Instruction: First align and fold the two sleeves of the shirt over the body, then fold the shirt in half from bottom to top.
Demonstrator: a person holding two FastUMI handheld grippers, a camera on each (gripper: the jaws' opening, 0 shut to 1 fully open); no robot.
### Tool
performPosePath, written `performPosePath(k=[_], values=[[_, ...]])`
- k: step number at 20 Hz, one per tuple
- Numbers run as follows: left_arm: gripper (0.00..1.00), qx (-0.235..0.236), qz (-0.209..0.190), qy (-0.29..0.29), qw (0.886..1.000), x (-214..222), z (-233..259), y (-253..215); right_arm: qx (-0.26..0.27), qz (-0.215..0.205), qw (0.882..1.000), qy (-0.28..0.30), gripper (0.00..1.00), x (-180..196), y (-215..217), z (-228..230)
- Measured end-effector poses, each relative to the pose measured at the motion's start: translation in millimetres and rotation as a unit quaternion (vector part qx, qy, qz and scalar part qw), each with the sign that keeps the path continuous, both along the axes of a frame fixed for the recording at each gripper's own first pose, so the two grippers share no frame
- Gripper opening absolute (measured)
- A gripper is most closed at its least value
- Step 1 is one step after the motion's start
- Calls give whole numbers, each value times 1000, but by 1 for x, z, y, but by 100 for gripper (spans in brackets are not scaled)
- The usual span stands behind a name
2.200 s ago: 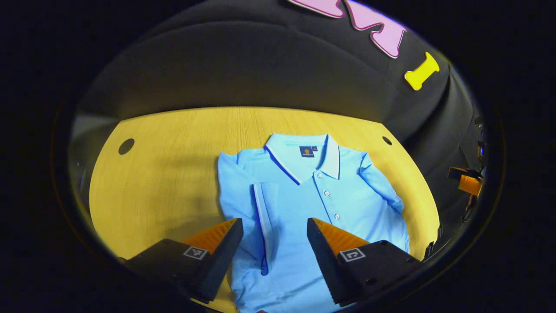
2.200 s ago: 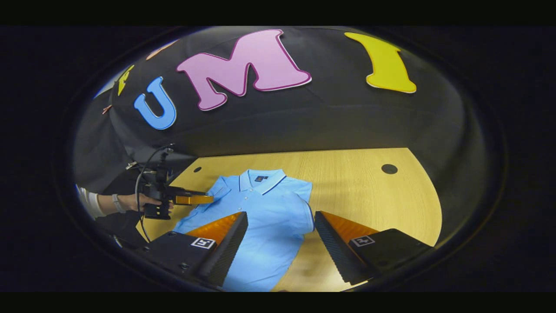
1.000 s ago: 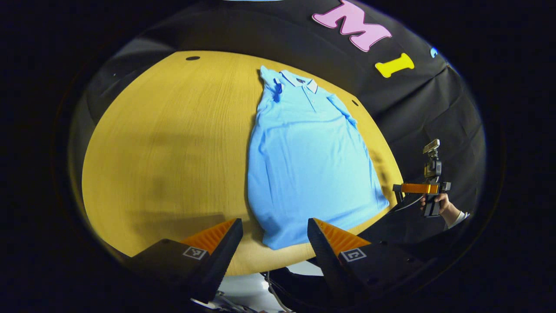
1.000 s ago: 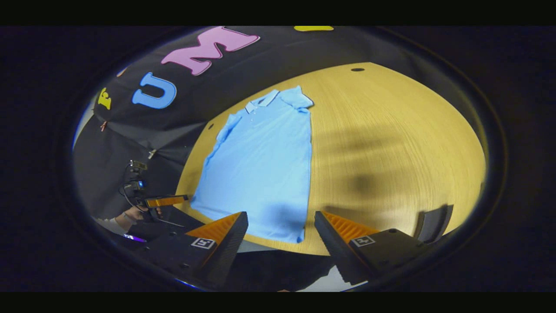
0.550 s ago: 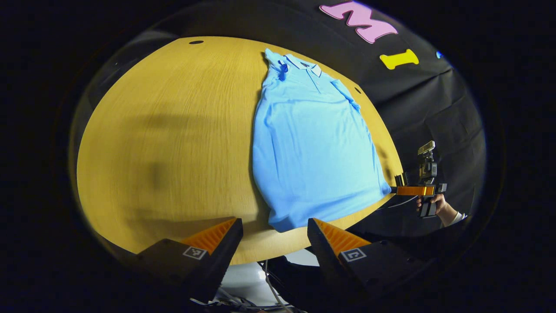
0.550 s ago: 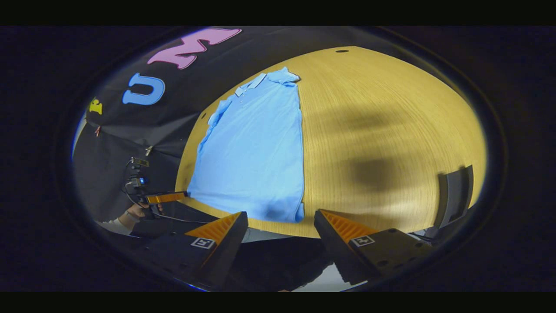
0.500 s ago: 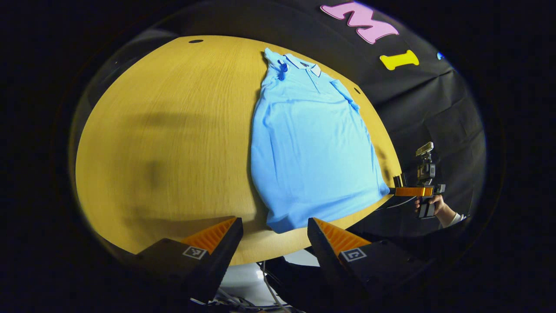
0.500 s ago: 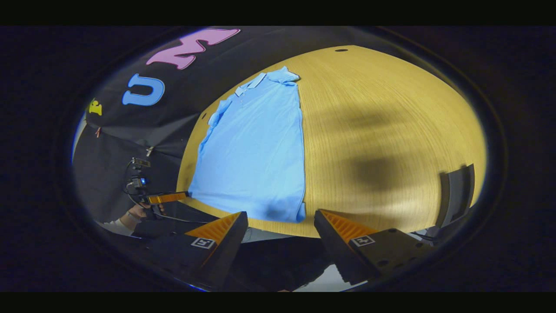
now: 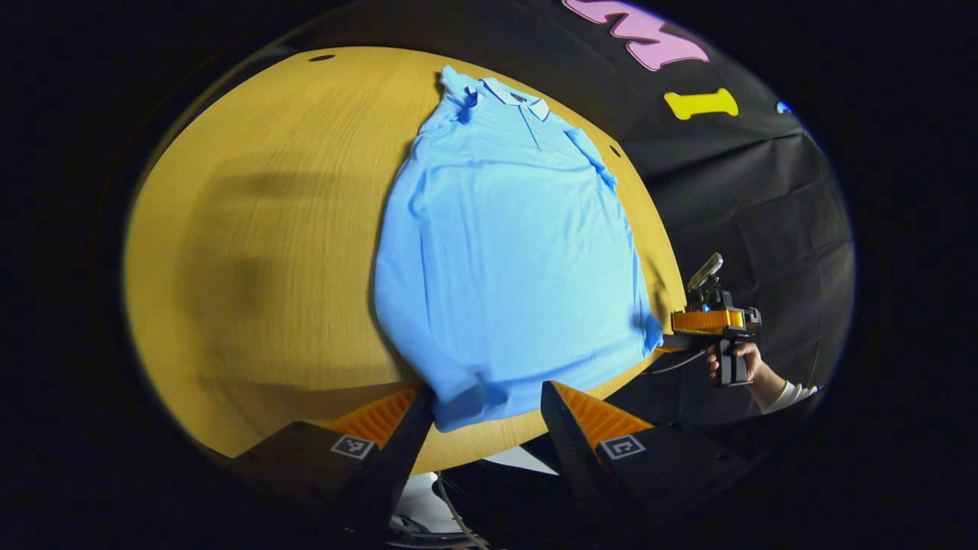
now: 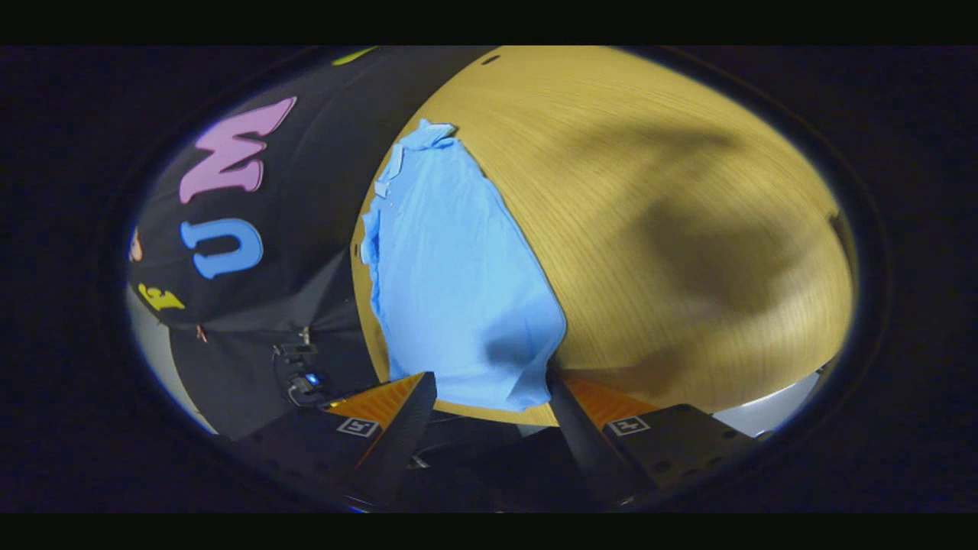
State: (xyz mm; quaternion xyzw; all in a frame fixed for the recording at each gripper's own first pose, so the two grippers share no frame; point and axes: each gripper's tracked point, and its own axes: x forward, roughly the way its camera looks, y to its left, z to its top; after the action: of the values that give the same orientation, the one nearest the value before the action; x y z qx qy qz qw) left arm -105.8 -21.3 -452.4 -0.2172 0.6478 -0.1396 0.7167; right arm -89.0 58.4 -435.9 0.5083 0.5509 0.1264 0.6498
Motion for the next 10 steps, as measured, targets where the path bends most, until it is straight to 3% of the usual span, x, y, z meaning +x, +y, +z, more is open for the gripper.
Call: performPosePath(k=[3,4,8,9,10], values=[[89,0,21,5,1000,6,-4,-1,0,-10,1000,-2,77,5,3,-3],[88,4,22,4,1000,7,-5,-1,1,0,1000,2,81,1,7,-2],[81,32,-7,-12,999,5,-14,2,-26,57,998,-4,67,-16,17,-12],[71,43,-19,-18,999,2,-15,3,-40,69,997,1,64,-20,20,-20],[60,52,-29,-17,998,2,-20,4,-38,68,997,-3,43,-19,20,-19]])
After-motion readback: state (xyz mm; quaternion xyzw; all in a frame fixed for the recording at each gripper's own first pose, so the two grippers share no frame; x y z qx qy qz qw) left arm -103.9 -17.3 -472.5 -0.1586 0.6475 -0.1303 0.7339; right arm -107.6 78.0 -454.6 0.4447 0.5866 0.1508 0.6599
